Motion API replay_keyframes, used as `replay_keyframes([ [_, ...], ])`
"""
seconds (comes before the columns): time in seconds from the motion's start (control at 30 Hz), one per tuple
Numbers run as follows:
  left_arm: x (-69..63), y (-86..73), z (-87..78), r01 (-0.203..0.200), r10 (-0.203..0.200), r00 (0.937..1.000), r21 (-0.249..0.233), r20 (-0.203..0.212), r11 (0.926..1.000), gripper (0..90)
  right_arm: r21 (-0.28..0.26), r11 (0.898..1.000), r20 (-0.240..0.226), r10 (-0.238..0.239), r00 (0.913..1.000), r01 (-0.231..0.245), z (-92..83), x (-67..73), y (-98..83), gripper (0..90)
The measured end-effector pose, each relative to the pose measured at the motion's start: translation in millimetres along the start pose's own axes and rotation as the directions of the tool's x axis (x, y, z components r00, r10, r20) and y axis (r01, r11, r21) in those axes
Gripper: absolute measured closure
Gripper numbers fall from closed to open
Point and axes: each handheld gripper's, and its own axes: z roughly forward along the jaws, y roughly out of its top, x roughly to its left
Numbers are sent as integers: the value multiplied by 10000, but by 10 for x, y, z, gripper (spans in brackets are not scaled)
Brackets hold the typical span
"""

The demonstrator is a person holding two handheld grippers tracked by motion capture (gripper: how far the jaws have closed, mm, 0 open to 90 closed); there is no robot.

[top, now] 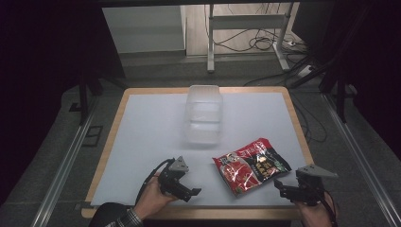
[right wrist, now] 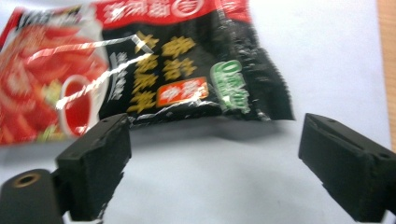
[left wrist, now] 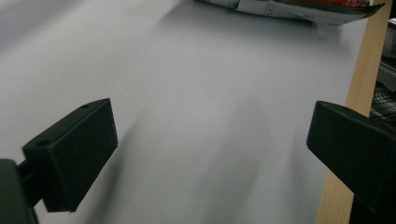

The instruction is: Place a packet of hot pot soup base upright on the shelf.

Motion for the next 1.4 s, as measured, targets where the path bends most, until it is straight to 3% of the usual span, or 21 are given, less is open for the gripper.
replay_keyframes([
  [0.2, 8, -2, 28, 3, -3, 10000, 2, 21, 10000, 59, -34, 9990, -313, -440, 9985, 439, 39, -7, 3, 50],
  [0.37, 8, 3, 23, -2, 4, 10000, -203, 80, 9998, 76, -319, 9989, -355, -355, 9987, 344, 16, -48, 0, 43],
  [0.8, -16, 36, -16, -92, 98, 9998, -413, 145, 9991, 121, -159, 9993, -533, -359, 9979, 351, 42, -50, -12, 38],
  [1.1, -28, 122, 26, -245, 264, 9986, -429, 461, 9988, 286, -52, 9992, -535, -409, 9977, 406, 57, -52, -18, 38],
  [1.23, -22, 173, 47, -70, 122, 9964, -623, 839, 9980, 354, -46, 9991, -534, -412, 9977, 410, 60, -54, -17, 39],
  [1.4, -31, 244, 54, -179, 256, 9926, -654, 1190, 9977, 437, -177, 9991, -413, -394, 9984, 387, 43, -56, -10, 39],
])
